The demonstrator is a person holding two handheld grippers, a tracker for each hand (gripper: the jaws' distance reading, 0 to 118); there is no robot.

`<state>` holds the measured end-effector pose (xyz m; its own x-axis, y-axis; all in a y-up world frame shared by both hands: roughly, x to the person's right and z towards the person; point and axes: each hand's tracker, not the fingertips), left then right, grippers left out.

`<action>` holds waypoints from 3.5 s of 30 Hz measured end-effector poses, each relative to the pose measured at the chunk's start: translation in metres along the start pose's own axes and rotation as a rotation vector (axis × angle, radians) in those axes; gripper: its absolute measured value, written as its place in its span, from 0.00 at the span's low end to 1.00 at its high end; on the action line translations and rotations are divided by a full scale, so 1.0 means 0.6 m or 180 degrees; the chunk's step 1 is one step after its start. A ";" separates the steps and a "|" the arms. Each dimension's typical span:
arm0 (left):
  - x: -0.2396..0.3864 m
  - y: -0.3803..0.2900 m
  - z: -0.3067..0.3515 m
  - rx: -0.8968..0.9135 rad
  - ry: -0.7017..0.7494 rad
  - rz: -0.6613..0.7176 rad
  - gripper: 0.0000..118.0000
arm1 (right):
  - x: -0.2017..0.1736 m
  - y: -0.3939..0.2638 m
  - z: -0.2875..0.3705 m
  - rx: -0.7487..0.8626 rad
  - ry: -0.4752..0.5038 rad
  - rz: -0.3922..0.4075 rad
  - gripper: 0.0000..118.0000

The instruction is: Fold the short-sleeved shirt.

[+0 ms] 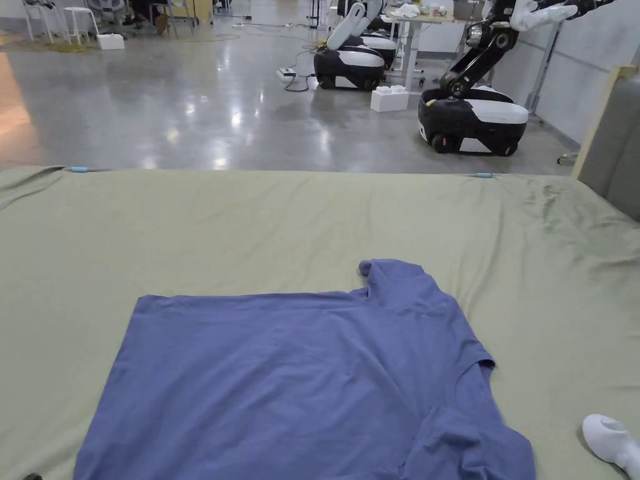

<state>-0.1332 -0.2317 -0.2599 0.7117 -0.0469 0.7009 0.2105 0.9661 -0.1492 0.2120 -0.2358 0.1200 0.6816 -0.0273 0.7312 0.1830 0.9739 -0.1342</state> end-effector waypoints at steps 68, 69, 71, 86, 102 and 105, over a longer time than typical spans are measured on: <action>-0.089 -0.084 -0.326 -0.2360 -0.0459 0.1169 0.03 | -0.007 -0.042 -0.329 -0.2711 0.0738 -0.0633 0.14; -0.095 -0.074 -0.345 -0.2308 -0.0493 0.1258 0.03 | -0.004 -0.029 -0.353 -0.2782 0.0836 -0.0759 0.14; -0.098 -0.049 -0.381 -0.2343 -0.0423 0.1428 0.03 | 0.000 -0.004 -0.398 -0.2742 0.0788 -0.0783 0.14; -0.085 -0.073 -0.507 -0.2373 -0.0142 0.1783 0.68 | -0.013 -0.010 -0.586 -0.2837 0.0323 -0.0487 0.68; 0.045 0.092 0.034 0.0845 -0.0182 0.0235 0.00 | -0.070 0.064 -0.037 0.0407 0.0464 0.0129 0.02; 0.038 0.089 0.018 0.0736 -0.0196 0.0265 0.00 | -0.078 0.071 -0.043 0.0376 0.0517 0.0052 0.02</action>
<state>-0.1131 -0.1785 -0.2441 0.6766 0.0440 0.7351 -0.0110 0.9987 -0.0497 0.2062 -0.1987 0.0627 0.7909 -0.0379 0.6108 0.0930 0.9939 -0.0588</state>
